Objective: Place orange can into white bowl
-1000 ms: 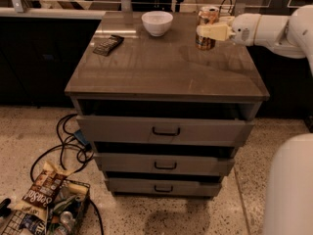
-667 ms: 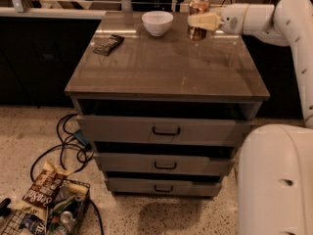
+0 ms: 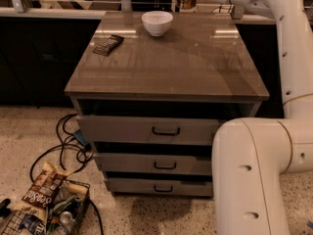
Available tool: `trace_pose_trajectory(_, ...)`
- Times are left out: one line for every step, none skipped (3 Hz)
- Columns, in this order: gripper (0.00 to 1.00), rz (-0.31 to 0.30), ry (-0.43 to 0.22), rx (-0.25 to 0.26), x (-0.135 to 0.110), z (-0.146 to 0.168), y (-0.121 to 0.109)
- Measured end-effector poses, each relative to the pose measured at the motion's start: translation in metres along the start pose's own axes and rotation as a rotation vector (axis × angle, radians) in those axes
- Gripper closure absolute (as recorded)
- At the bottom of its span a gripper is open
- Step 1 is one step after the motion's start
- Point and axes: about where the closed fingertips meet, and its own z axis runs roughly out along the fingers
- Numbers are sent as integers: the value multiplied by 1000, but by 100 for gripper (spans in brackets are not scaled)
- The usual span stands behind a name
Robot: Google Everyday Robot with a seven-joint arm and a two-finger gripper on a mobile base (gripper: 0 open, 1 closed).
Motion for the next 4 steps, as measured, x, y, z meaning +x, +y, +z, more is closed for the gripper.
trace_pose_trajectory(100,-25,3,38,-16,22,3)
trace_pose_trajectory(100,-30,37,82,-10,51,2)
trace_pose_trajectory(100,-30,37,82,-10,51,2)
trace_pose_trajectory(100,-45,103,135,5,65,-6)
